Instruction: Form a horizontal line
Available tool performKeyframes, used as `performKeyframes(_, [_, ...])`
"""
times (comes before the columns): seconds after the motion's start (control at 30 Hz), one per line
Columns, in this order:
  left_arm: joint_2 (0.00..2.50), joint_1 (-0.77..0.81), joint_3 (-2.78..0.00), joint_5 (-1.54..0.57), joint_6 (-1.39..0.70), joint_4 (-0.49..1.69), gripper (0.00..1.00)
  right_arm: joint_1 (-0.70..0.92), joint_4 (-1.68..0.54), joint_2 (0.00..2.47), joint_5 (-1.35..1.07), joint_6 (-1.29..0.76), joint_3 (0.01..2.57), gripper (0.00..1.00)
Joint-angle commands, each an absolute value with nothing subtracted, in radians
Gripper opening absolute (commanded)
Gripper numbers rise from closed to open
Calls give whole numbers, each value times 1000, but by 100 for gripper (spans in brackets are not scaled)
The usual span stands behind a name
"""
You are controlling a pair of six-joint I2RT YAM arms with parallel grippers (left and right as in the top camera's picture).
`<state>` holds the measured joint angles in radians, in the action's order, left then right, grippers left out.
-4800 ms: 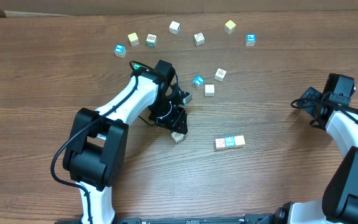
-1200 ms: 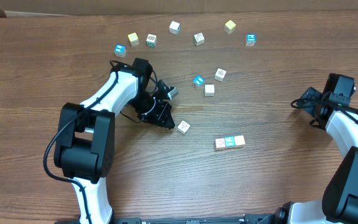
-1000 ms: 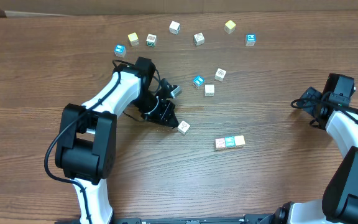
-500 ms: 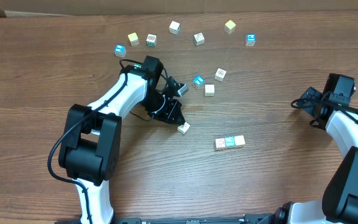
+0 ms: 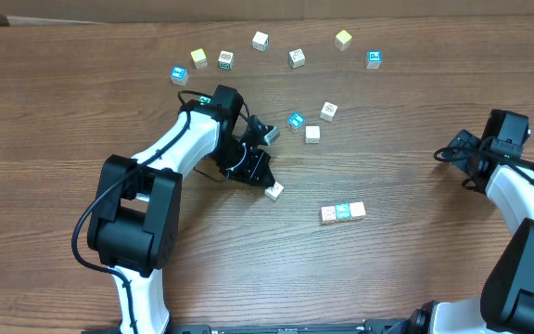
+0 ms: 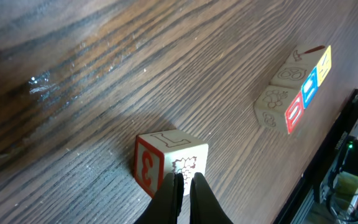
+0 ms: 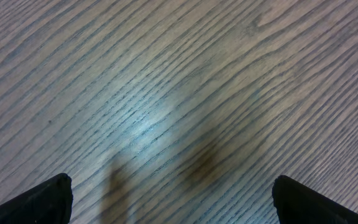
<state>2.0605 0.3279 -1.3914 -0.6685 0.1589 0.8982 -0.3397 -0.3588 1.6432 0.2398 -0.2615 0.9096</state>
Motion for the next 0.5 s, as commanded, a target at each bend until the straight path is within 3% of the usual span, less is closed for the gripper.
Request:
performKeyframes(0.0, [2040,335,-1361,-670,149,892,4,-342,-352,1644,242,-265,916,100])
performKeyframes(0.47, [2040,329,-1338,-517,103,863,4,-342,-352,1644,242,-264,916,100])
